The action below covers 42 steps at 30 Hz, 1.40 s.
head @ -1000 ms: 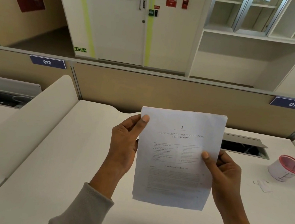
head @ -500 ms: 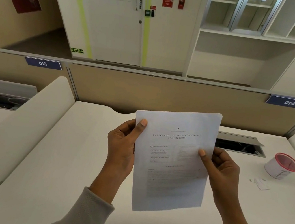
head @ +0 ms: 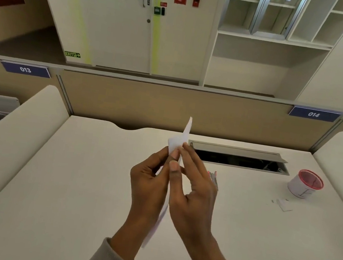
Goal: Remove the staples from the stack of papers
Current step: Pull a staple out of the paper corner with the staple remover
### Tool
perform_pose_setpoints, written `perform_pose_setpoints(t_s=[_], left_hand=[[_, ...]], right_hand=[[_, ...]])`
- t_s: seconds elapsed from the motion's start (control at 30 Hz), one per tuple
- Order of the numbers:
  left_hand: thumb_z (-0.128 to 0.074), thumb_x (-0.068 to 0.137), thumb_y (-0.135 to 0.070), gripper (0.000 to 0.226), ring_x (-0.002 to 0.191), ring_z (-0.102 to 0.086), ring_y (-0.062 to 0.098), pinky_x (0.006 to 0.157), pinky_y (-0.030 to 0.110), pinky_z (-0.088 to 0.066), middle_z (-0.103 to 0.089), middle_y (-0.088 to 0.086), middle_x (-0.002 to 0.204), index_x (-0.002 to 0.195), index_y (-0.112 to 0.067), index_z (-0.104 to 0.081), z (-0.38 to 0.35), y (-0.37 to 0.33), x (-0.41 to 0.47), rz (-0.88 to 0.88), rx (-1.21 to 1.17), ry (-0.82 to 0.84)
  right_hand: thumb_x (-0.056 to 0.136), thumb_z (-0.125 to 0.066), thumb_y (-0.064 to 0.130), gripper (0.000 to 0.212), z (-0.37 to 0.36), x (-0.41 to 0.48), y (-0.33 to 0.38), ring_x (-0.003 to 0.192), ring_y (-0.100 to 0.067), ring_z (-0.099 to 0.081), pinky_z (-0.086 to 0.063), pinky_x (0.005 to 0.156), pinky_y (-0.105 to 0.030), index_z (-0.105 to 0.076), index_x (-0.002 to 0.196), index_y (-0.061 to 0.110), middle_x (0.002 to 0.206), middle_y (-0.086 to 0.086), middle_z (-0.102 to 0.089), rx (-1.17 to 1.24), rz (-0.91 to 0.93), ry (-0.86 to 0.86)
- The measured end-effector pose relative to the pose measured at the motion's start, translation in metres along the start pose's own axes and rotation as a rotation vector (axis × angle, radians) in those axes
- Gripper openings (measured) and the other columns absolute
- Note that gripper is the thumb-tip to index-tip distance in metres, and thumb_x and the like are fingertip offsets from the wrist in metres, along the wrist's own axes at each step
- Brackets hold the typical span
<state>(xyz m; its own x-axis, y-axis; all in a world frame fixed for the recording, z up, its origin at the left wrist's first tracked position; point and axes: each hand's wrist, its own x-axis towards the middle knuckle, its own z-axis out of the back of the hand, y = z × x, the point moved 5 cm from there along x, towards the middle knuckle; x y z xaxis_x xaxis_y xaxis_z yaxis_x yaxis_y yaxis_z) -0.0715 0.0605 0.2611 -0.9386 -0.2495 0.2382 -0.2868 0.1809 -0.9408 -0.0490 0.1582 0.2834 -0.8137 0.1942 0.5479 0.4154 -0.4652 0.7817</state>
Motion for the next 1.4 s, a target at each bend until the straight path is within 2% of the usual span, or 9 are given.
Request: perform_pose_setpoints(t_s=[0.13, 0.23, 0.37, 0.5, 0.7, 0.87, 1.03, 1.23, 1.4], left_hand=[[-0.06, 0.095, -0.021, 0.037, 0.12, -0.064, 0.016, 0.094, 0.03, -0.056, -0.068, -0.006, 0.126, 0.132, -0.017, -0.063, -0.009, 0.002, -0.007, -0.139, 0.148, 0.155], [-0.06, 0.096, -0.023, 0.043, 0.128, -0.057, 0.019, 0.101, 0.039, -0.054, -0.059, -0.005, 0.135, 0.138, -0.016, -0.058, -0.014, 0.013, -0.01, -0.251, 0.304, 0.222], [-0.061, 0.094, -0.027, 0.045, 0.127, -0.056, 0.02, 0.1, 0.041, -0.055, -0.058, -0.004, 0.135, 0.138, -0.016, -0.058, -0.017, 0.016, -0.011, -0.318, 0.381, 0.204], [-0.069, 0.091, -0.032, 0.047, 0.127, -0.055, 0.02, 0.098, 0.043, -0.054, -0.055, -0.006, 0.134, 0.135, -0.02, -0.059, 0.008, 0.015, 0.005, -0.313, 0.444, -0.042], [-0.068, 0.078, -0.061, 0.084, 0.137, -0.043, 0.008, 0.107, 0.027, -0.04, -0.043, -0.016, 0.15, 0.149, -0.033, -0.035, 0.044, 0.03, 0.042, -0.004, 0.316, -0.071], [-0.063, 0.086, -0.048, 0.048, 0.1, -0.065, 0.019, 0.083, 0.035, -0.051, -0.069, 0.001, 0.11, 0.122, -0.016, -0.061, 0.051, 0.036, 0.052, 0.076, 0.127, 0.051], [-0.068, 0.094, -0.024, 0.019, 0.089, -0.068, 0.018, 0.08, 0.035, -0.053, -0.074, 0.003, 0.1, 0.108, -0.012, -0.069, 0.059, 0.041, 0.045, 0.094, 0.105, 0.021], [-0.067, 0.091, -0.028, 0.018, 0.082, -0.07, 0.019, 0.071, 0.025, -0.057, -0.076, 0.0, 0.093, 0.101, -0.013, -0.07, 0.059, 0.04, 0.045, 0.025, 0.219, -0.002], [-0.067, 0.09, -0.027, 0.021, 0.088, -0.071, 0.023, 0.077, 0.034, -0.06, -0.076, 0.0, 0.098, 0.105, -0.014, -0.07, 0.061, 0.057, 0.044, 0.103, 0.268, 0.119]], right_hand=[[0.097, -0.056, 0.026, 0.038, 0.004, 0.003, -0.018, 0.118, -0.006, -0.063, -0.053, 0.096, -0.025, -0.06, 0.133, 0.017, 0.126, 0.007, -0.068, 0.349, -0.218, -0.021], [0.095, -0.059, 0.017, 0.033, 0.009, 0.004, -0.033, 0.11, -0.016, -0.068, -0.057, 0.093, -0.038, -0.064, 0.128, 0.015, 0.114, 0.005, -0.073, 0.513, -0.362, -0.06], [0.095, -0.059, 0.017, 0.023, 0.017, 0.007, -0.045, 0.101, -0.024, -0.071, -0.06, 0.085, -0.039, -0.07, 0.114, 0.019, 0.104, 0.001, -0.075, 0.583, -0.473, -0.121], [0.093, -0.062, 0.024, 0.019, 0.027, 0.011, -0.051, 0.094, -0.026, -0.071, -0.06, 0.081, -0.044, -0.072, 0.107, 0.02, 0.103, -0.003, -0.074, 0.645, -0.551, -0.096], [0.093, -0.06, 0.024, 0.021, 0.042, 0.02, -0.052, 0.091, -0.026, -0.068, -0.059, 0.083, -0.041, -0.074, 0.106, 0.016, 0.105, -0.012, -0.072, 0.712, -0.545, -0.034], [0.092, -0.06, 0.025, 0.022, 0.049, 0.024, -0.055, 0.086, -0.02, -0.068, -0.058, 0.074, -0.031, -0.073, 0.105, 0.012, 0.1, -0.009, -0.073, 0.697, -0.516, -0.039], [0.096, -0.058, 0.025, 0.022, 0.054, 0.029, -0.062, 0.087, -0.022, -0.069, -0.06, 0.074, -0.034, -0.071, 0.107, 0.012, 0.1, -0.007, -0.073, 0.578, -0.455, -0.075], [0.096, -0.059, 0.024, 0.019, 0.057, 0.031, -0.075, 0.079, -0.02, -0.068, -0.057, 0.069, -0.033, -0.07, 0.1, 0.009, 0.091, -0.007, -0.072, 0.525, -0.434, -0.139], [0.098, -0.058, 0.026, 0.019, 0.057, 0.031, -0.09, 0.077, -0.019, -0.066, -0.056, 0.07, -0.037, -0.069, 0.1, 0.011, 0.088, -0.005, -0.072, 0.552, -0.474, -0.207]])
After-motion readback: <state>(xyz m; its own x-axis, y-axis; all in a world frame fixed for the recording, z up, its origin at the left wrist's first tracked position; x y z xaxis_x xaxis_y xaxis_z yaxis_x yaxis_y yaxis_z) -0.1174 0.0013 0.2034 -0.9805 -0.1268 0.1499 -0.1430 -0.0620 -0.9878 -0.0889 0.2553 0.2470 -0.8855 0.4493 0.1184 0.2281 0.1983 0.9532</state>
